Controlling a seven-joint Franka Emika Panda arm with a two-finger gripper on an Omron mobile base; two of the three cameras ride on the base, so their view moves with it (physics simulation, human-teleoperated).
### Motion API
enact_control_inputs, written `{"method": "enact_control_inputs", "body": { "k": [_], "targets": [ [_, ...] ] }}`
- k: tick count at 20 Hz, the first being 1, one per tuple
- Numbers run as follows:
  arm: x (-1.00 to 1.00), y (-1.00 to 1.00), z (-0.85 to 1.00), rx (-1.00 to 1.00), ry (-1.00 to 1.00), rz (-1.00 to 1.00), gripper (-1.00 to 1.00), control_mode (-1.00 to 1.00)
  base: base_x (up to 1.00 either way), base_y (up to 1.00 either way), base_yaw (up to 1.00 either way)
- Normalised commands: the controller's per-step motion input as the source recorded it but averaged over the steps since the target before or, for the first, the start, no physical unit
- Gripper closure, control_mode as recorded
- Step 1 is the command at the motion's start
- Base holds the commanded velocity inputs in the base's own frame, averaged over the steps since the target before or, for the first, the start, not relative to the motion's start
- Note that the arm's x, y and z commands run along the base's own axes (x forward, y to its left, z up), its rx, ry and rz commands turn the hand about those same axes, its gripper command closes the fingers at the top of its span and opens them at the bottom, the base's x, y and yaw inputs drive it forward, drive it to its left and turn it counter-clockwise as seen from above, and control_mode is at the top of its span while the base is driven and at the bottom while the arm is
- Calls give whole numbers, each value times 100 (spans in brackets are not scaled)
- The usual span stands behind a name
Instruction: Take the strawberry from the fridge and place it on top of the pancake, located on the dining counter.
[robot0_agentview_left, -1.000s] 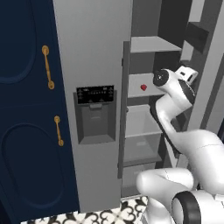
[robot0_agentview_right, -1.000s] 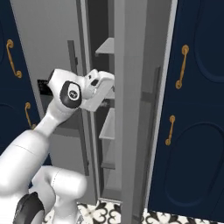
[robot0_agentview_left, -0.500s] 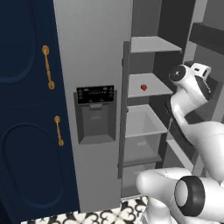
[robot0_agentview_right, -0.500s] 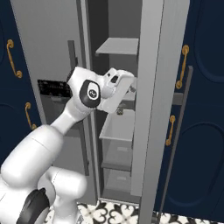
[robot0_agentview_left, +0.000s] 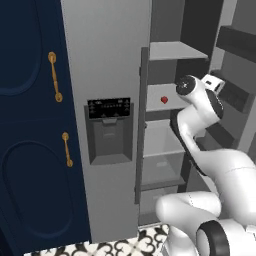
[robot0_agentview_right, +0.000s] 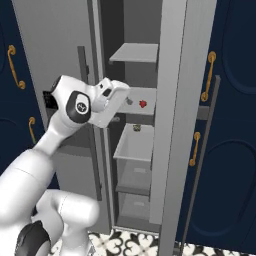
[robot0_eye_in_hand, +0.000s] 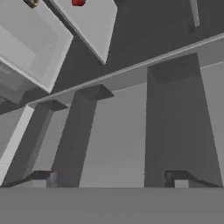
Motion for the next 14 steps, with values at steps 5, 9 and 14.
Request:
{"method": "enact_control_inputs", "body": {
  "k": [5,9,14],
  "targets": [
    [5,100,-42,63,-16,-5,-100,-100,0,0,0],
    [-22,98,-42,78,-20,-14,-100,-100,0,0,0],
    [-93,71,-5,52,-21,-19,-100,-100,0,0,0]
  ]
}}
